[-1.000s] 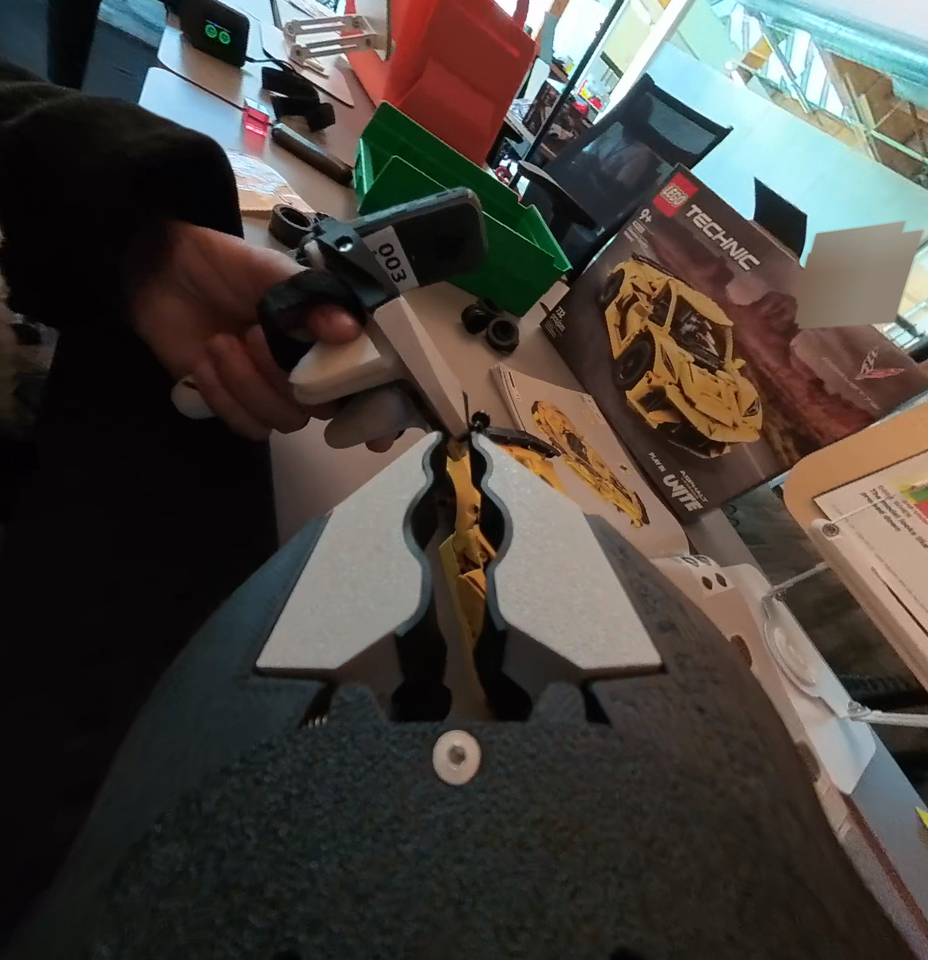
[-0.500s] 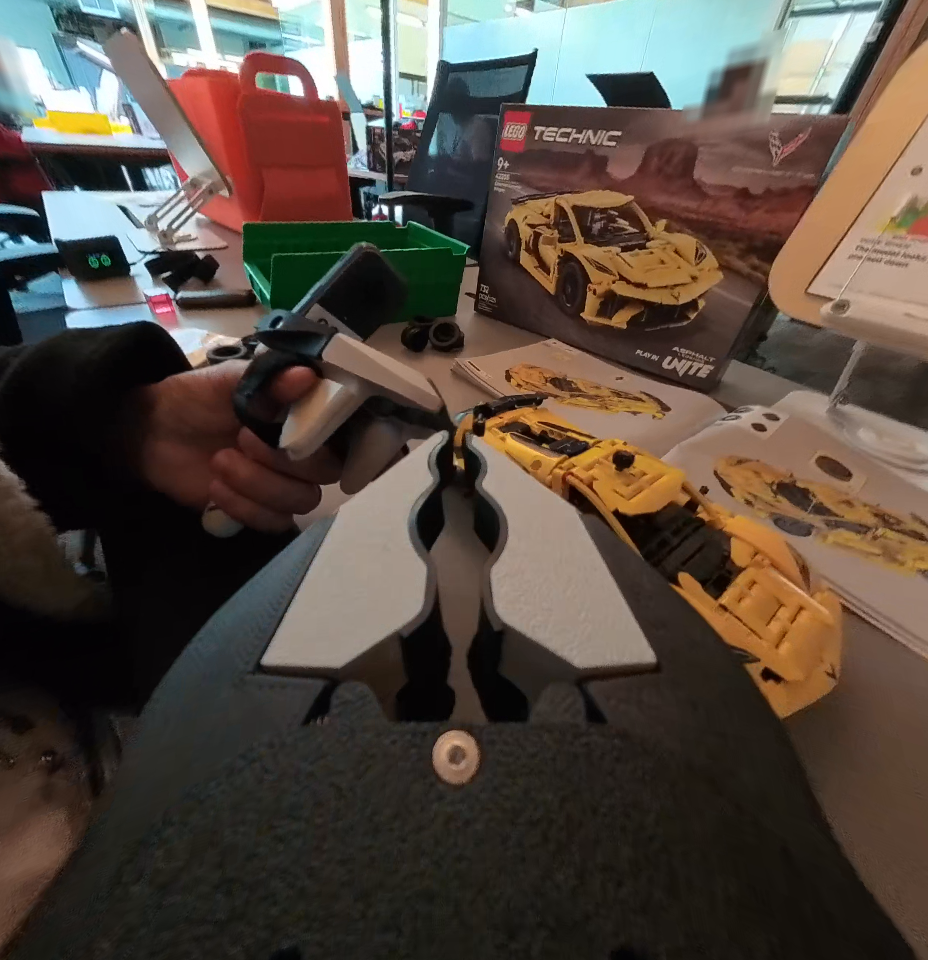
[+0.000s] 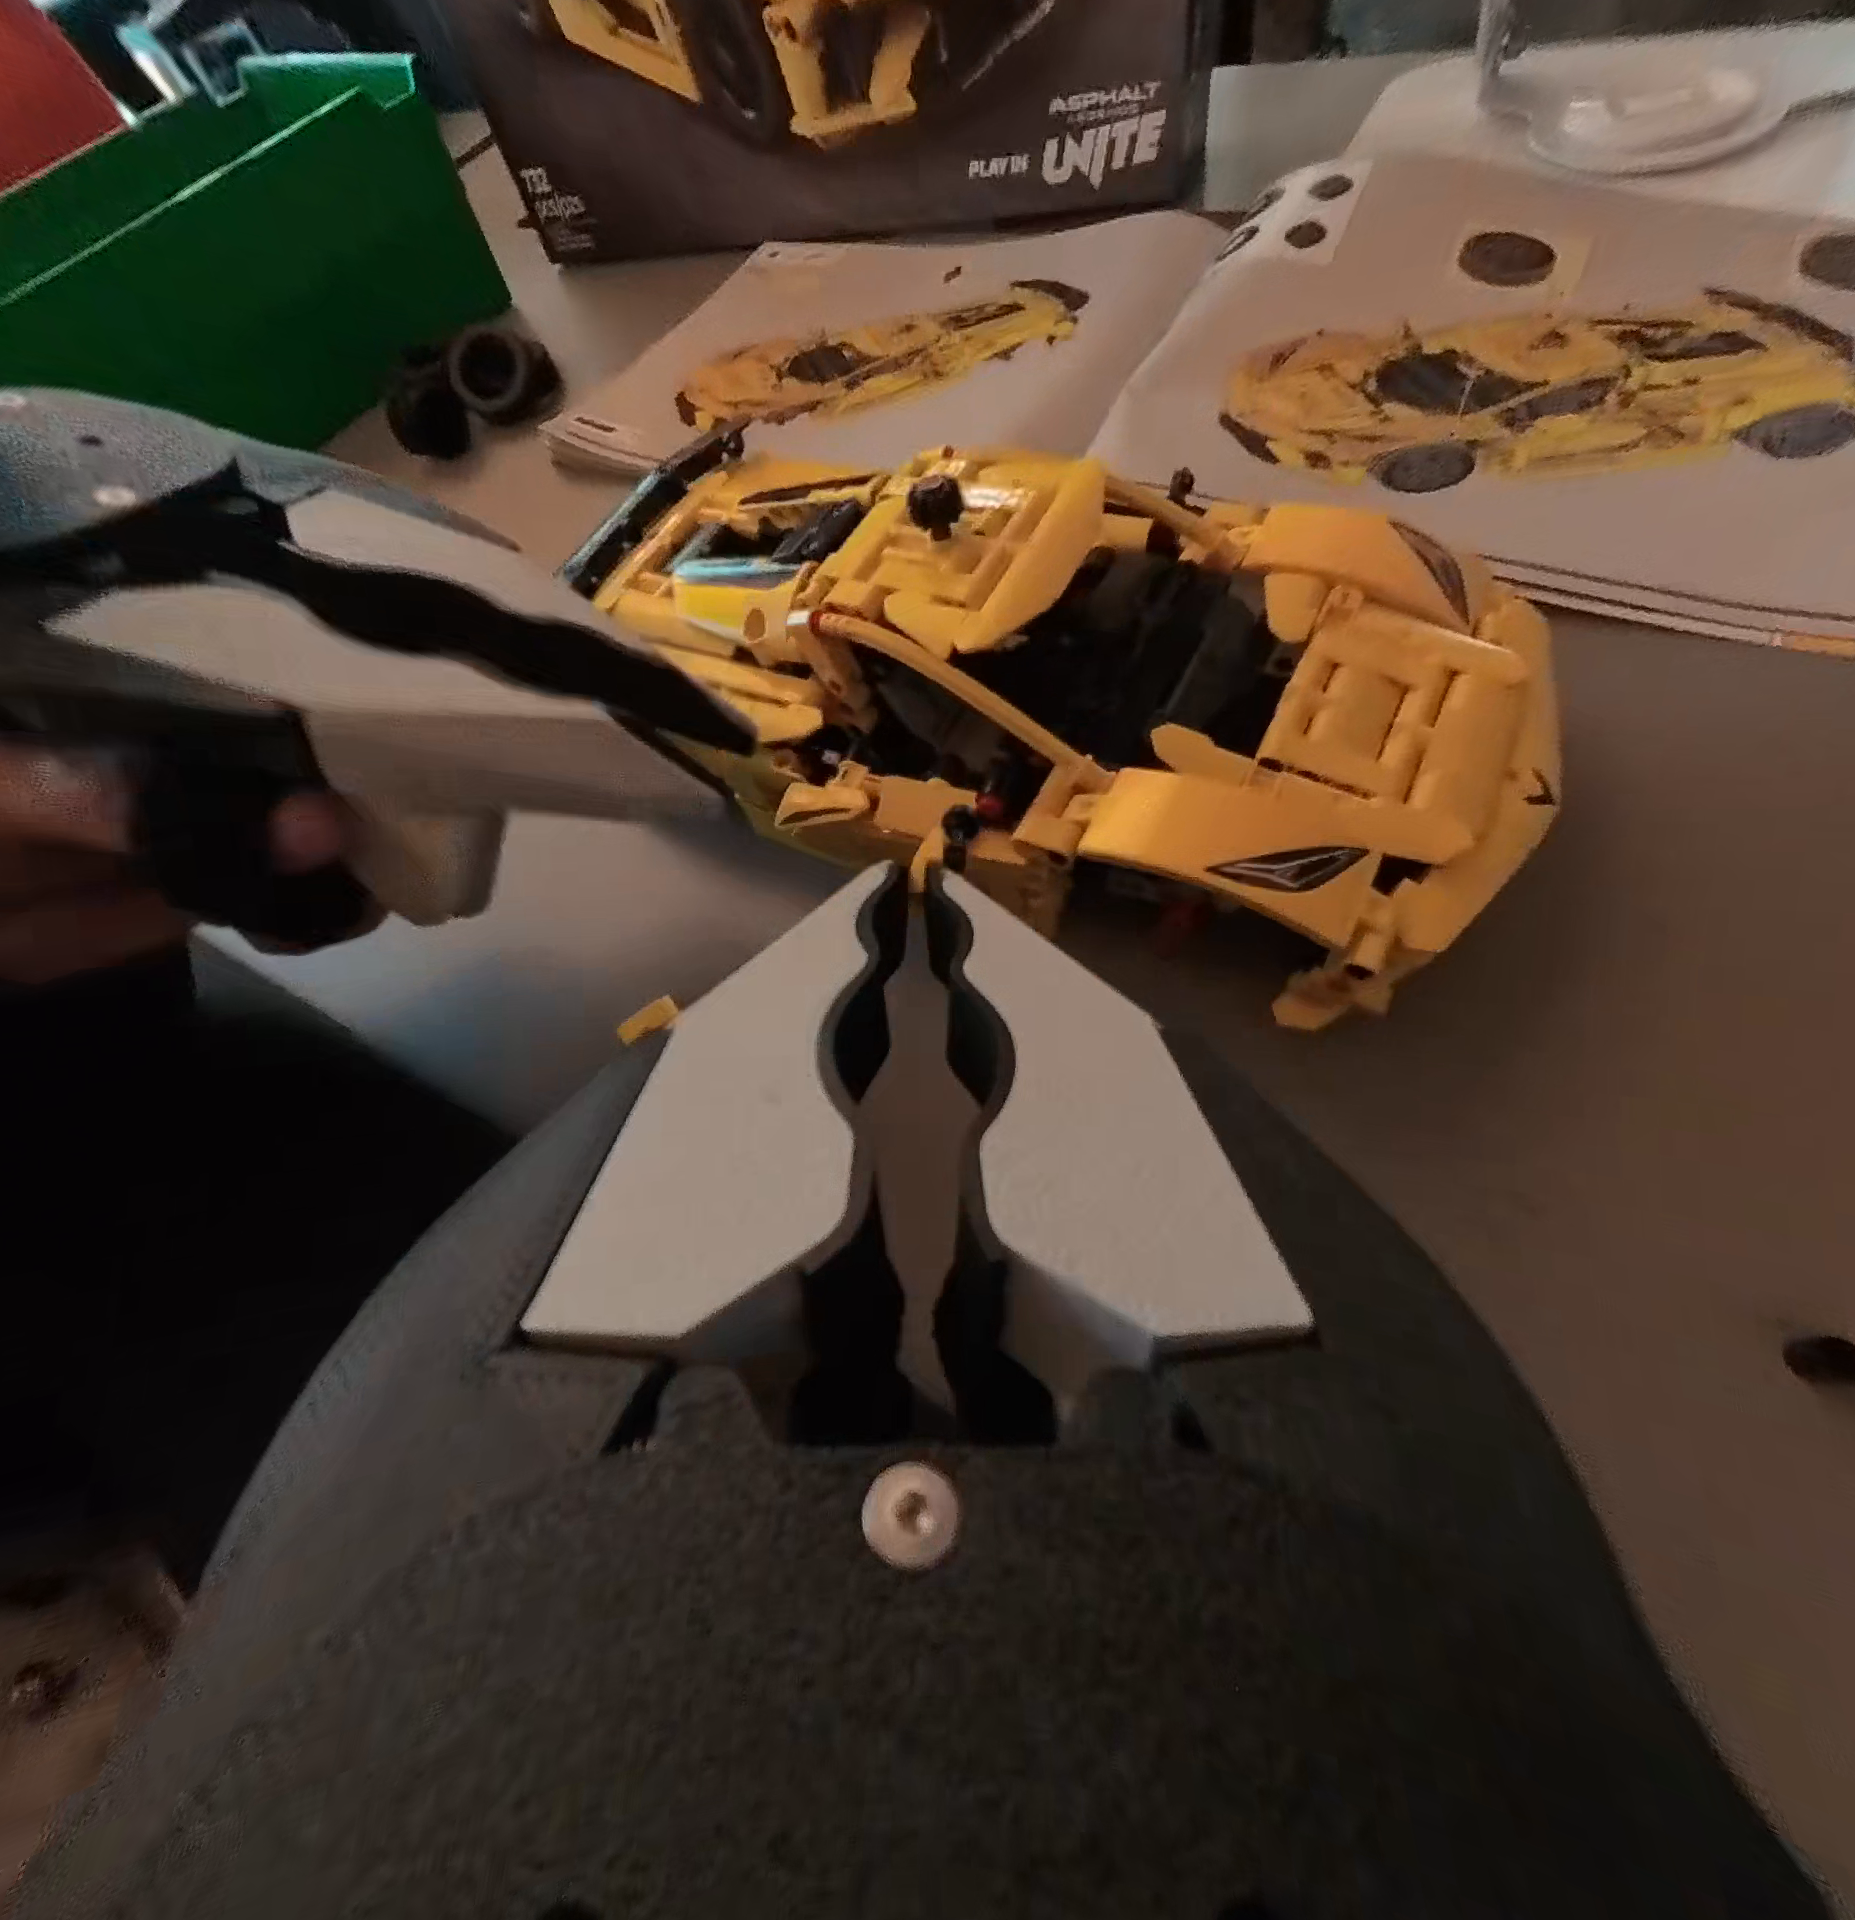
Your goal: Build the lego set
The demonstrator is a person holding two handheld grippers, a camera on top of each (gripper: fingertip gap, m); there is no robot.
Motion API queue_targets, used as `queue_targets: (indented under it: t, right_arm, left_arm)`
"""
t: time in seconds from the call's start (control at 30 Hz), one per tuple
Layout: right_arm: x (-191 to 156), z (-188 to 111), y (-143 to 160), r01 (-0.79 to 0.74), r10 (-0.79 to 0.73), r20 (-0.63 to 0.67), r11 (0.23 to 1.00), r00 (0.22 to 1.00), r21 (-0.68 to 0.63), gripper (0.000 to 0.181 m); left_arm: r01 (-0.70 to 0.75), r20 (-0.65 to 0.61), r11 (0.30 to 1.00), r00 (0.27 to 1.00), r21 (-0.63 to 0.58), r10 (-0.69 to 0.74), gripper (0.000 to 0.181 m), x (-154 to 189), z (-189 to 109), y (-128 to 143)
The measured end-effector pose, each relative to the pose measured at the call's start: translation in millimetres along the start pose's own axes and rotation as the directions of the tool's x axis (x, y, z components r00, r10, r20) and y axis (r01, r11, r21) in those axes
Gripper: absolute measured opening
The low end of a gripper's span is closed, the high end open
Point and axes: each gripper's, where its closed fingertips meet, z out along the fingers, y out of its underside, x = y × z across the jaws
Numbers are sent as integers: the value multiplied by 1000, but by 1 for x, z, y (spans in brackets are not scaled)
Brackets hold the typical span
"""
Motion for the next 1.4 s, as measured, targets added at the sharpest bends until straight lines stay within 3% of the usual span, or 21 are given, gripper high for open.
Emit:
queue_targets:
  t: [0.17, 0.3, 0.7, 1.13, 1.4]
  right_arm:
    - [5, 10, 4, -30, 30, -19, 999, 999, -44, 3]
    - [6, 14, 5, -45, 44, -7, 998, 999, -51, 3]
    - [8, 21, 8, -80, 82, 23, 993, 996, -88, 3]
    - [7, 19, 8, -102, 106, 39, 991, 994, -81, 4]
    - [3, 8, 5, -62, 65, 69, 997, 995, -48, 3]
  left_arm:
    - [-221, 15, 960, 974, -173, 227, 28, -7, 26, 8]
    - [-333, 7, 914, 939, -233, 344, 30, -11, 36, 10]
    - [-396, -8, 863, 910, -314, 414, 29, -14, 43, 17]
    - [-350, 65, 886, 920, -302, 386, 29, -25, 35, 15]
    - [-299, -54, 947, 954, -116, 294, 30, 0, 31, -4]
